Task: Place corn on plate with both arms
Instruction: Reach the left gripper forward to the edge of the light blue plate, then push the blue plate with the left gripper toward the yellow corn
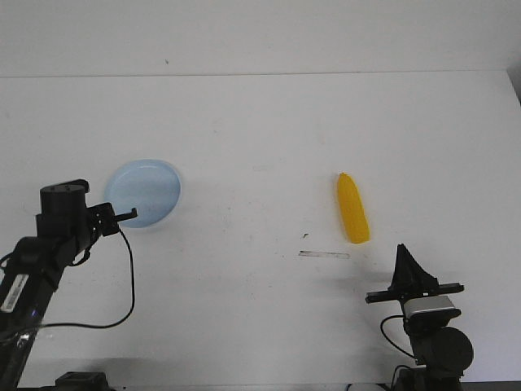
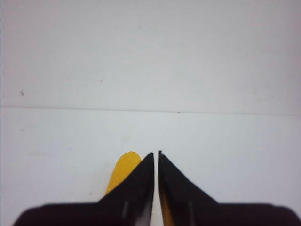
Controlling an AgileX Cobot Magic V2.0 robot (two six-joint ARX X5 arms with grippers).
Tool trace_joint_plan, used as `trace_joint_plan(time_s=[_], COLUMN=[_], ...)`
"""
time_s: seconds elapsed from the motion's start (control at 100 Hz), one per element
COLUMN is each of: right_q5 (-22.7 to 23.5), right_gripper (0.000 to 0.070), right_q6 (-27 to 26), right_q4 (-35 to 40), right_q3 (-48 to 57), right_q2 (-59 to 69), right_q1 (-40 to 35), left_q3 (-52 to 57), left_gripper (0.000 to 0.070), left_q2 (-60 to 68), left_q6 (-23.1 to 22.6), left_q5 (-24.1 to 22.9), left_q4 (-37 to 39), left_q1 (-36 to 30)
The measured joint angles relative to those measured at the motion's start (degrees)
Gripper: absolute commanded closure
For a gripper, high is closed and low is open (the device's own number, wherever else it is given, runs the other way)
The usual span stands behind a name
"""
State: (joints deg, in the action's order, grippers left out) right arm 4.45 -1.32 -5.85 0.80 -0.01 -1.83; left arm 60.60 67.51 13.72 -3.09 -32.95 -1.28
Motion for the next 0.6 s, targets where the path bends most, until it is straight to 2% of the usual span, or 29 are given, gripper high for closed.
trace_joint_plan(time_s=[0.09, 0.19, 0.45, 0.53, 0.6], right_q5=[0.00, 0.00, 0.00, 0.00, 0.00], right_gripper=[0.0685, 0.0685, 0.0685, 0.0685, 0.0685], right_q6=[0.00, 0.00, 0.00, 0.00, 0.00], right_q4=[0.00, 0.00, 0.00, 0.00, 0.00], right_q3=[0.00, 0.00, 0.00, 0.00, 0.00], right_q2=[0.00, 0.00, 0.00, 0.00, 0.00], right_q1=[0.00, 0.00, 0.00, 0.00, 0.00], left_q3=[4.81, 10.84, 14.43, 14.43, 14.43], left_gripper=[0.0699, 0.0699, 0.0697, 0.0678, 0.0584], left_q2=[5.09, 11.19, 22.75, 24.46, 25.16], left_q6=[1.53, 2.89, 4.85, 5.14, 5.16], left_q5=[2.40, 8.72, 32.30, 33.46, 33.48], left_q4=[-4.22, -7.61, -9.94, -9.44, -7.87], left_q1=[1.51, 4.44, 12.59, 14.88, 16.98])
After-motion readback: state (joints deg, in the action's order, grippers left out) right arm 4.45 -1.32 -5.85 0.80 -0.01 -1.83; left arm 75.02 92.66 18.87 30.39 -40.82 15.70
